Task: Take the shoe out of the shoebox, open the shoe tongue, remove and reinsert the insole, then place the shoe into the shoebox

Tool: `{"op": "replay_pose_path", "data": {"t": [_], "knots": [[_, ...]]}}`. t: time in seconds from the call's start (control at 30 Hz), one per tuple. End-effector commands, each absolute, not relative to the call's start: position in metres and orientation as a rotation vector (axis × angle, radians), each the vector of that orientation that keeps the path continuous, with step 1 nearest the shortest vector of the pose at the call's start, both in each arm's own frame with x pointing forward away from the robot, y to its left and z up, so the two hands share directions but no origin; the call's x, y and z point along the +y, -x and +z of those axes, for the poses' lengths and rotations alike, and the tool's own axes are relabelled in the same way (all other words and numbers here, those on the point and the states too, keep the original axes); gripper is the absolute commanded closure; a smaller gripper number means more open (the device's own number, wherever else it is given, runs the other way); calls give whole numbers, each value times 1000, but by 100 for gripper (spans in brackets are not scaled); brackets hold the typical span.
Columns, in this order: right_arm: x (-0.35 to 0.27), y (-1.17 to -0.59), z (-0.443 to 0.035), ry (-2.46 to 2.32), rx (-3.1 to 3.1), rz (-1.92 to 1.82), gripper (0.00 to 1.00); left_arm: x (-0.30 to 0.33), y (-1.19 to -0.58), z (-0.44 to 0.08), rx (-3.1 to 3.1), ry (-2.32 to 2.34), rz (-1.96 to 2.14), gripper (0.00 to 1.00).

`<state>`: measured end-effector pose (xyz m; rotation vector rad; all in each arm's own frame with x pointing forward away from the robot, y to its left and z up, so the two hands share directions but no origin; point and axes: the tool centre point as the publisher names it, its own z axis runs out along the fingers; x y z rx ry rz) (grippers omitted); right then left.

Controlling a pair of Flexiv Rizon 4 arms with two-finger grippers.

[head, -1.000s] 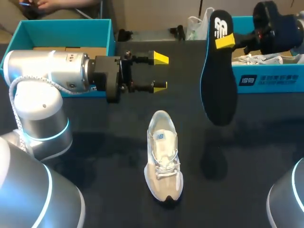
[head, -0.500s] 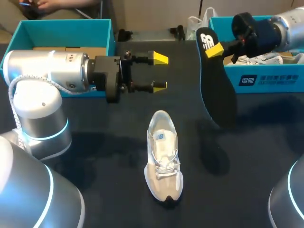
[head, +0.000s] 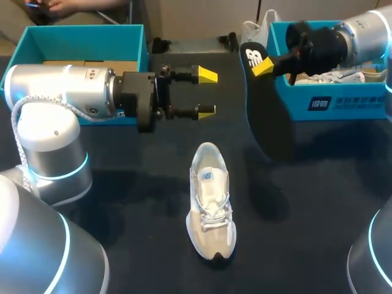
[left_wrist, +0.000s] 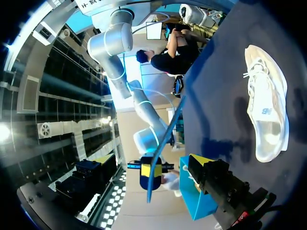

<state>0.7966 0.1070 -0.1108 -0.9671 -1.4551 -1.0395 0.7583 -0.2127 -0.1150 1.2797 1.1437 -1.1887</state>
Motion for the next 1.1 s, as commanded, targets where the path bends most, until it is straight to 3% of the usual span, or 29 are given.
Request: {"op": "replay_pose_path", "data": {"t": [0.03, 1.1], "knots": [[112, -789, -112, 1033, -1432, -1103, 100, -214, -758, -116, 1143, -1277, -1187, 0], [138, -813, -96, 1204, -1255, -985, 100, -214, -758, -116, 1143, -1277, -1187, 0]]}}
